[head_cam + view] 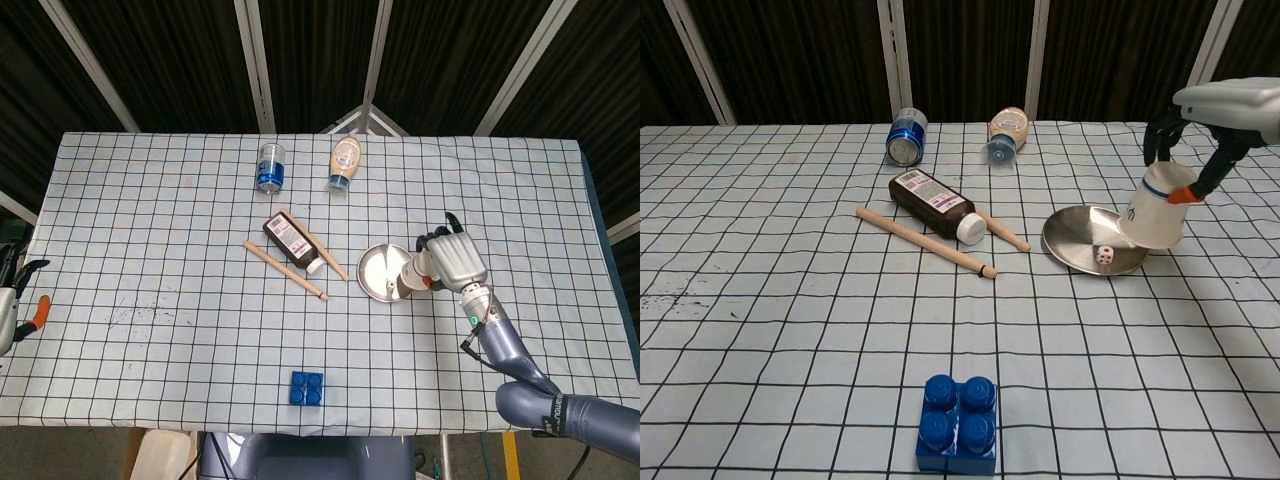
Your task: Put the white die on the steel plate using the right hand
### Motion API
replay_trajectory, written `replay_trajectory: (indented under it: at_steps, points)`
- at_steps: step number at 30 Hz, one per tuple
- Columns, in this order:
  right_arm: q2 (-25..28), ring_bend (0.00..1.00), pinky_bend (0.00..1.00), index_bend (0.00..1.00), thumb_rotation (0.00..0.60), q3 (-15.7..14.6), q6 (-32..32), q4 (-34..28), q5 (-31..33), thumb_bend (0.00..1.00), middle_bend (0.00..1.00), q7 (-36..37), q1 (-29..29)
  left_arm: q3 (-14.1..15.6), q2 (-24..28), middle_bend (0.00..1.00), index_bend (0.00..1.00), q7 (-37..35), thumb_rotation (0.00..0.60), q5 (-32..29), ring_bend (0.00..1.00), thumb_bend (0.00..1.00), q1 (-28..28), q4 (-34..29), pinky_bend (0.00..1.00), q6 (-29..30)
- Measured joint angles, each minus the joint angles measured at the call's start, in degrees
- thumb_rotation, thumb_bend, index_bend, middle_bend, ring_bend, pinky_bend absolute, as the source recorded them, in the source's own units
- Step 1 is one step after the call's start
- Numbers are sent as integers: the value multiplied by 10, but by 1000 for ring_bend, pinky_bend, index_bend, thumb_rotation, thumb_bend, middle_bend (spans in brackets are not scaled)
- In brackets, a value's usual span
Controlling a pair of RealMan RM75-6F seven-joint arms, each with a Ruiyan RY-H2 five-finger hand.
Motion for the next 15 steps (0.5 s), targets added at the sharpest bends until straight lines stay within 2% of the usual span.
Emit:
replay_trajectory:
  at_steps: [15]
  points:
    - [-52,266,0,514,600,1,-7,23,21,383,474,-15,37,-2,0,0,233,-1,600,-5,0,635,-1,2,120,-3]
